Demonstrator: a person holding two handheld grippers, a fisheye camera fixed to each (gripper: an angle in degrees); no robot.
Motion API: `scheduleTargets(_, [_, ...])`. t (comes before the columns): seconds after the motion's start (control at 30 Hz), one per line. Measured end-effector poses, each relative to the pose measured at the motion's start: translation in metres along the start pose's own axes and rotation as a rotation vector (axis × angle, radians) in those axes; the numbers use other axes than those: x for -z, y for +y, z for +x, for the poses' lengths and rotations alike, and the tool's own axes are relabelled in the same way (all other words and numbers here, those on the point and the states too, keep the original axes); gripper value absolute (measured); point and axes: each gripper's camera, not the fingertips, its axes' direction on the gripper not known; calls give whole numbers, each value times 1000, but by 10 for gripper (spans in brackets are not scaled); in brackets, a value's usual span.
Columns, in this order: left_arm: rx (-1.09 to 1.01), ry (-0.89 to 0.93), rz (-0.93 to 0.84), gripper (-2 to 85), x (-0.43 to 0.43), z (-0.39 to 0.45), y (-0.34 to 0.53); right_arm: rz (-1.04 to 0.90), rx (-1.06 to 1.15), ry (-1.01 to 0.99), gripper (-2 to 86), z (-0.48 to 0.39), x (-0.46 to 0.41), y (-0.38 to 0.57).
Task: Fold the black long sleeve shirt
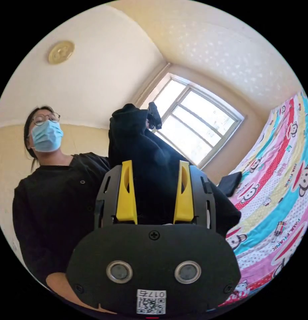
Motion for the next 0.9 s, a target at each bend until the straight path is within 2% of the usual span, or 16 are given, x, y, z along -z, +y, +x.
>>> scheduleTargets(0.03, [-2, 1, 9, 27, -3, -4, 1, -39, -54, -57, 188, 3, -4, 2])
scheduleTargets(0.1, [-23, 39, 45, 26, -15, -25, 3, -72, -101, 17, 197, 3, -7, 9])
scheduleTargets(0.17, [-29, 39, 49, 26, -27, -43, 3, -18, -78, 117, 196, -9, -2, 24])
scheduleTargets(0.23, [-22, 11, 41, 26, -39, -63, -1, -3, -83, 62, 187, -17, -2, 34])
scheduleTargets(0.33, [-5, -30, 25, 28, -57, -99, -12, -143, -124, -114, 156, -27, -19, 47])
scheduleTargets(0.4, [-6, -31, 13, 29, -72, -130, -25, -164, -124, -119, 146, -39, -30, 58])
scheduleTargets(0.53, [28, -139, -2, 33, -91, -169, -55, -118, 35, -92, 43, -86, -38, 69])
scheduleTargets(0.63, [65, -296, 2, 37, -97, -184, -89, -86, 66, 121, 29, -125, -24, 51])
scheduleTargets(0.7, [198, -513, 7, 40, -92, -196, -111, -17, 73, 298, 25, -155, -9, 33])
scheduleTargets(0.77, [287, -691, 28, 40, -87, -198, -120, 96, 193, 516, 21, -215, 0, 13])
scheduleTargets(0.9, [432, -1108, 112, 40, -81, -187, -119, 129, 384, 771, 18, -308, -31, -11])
